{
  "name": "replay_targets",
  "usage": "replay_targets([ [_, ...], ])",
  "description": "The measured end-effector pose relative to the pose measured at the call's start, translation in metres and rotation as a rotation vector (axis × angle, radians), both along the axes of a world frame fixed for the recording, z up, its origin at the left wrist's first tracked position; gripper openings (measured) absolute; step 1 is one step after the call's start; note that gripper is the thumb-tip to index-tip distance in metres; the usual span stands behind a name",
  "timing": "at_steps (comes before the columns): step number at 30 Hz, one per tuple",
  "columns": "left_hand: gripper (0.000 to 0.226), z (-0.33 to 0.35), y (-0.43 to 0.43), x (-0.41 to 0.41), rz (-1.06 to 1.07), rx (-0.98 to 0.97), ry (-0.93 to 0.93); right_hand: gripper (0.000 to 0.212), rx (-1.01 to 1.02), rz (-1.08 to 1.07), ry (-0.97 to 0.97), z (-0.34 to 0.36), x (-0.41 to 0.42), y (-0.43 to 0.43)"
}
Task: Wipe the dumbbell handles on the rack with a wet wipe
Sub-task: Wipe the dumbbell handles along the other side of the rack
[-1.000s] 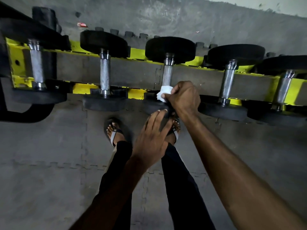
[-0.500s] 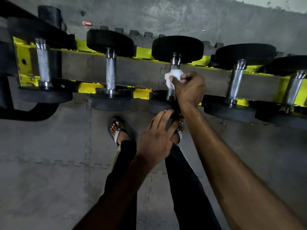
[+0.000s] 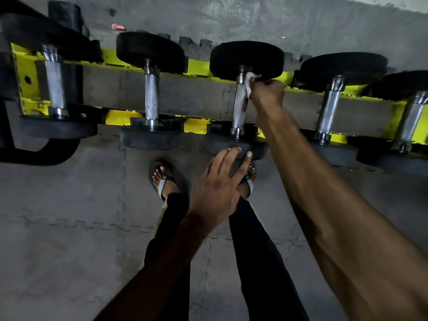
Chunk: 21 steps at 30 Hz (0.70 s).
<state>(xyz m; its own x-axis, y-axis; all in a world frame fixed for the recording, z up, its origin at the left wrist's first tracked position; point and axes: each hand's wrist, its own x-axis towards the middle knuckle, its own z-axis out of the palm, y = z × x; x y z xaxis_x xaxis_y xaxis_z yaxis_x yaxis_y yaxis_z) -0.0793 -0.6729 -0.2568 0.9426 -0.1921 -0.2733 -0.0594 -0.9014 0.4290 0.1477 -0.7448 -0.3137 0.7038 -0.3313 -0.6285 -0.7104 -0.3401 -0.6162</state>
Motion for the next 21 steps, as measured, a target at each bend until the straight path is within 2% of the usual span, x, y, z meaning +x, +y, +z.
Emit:
replay_targets([
  [4,0.089,-0.005,0.0,-0.001,0.002,-0.015,0.003,0.013,0.12,0.063,0.158,-0.001,0.018,-0.011],
  [7,0.086,-0.006,-0.001,-0.001,0.019,-0.025,-0.007,0.022,0.081,0.158,0.114,0.002,0.009,-0.014],
  [9,0.085,-0.005,-0.003,-0.001,0.031,-0.033,-0.016,0.024,0.016,0.321,0.071,0.009,-0.014,-0.019],
  [12,0.088,-0.004,-0.005,0.0,0.05,-0.03,-0.028,0.021,-0.062,0.618,0.137,0.017,-0.053,-0.04],
  [14,0.089,-0.005,-0.005,-0.001,0.048,-0.031,-0.03,0.022,-0.041,0.728,0.182,0.021,-0.066,-0.048],
  [17,0.089,-0.006,-0.004,-0.001,0.045,-0.042,-0.032,0.013,0.019,0.564,0.194,0.028,-0.053,-0.041],
  [21,0.083,-0.006,-0.003,-0.001,0.04,-0.041,-0.045,0.025,0.335,0.071,0.268,0.023,-0.02,-0.02],
])
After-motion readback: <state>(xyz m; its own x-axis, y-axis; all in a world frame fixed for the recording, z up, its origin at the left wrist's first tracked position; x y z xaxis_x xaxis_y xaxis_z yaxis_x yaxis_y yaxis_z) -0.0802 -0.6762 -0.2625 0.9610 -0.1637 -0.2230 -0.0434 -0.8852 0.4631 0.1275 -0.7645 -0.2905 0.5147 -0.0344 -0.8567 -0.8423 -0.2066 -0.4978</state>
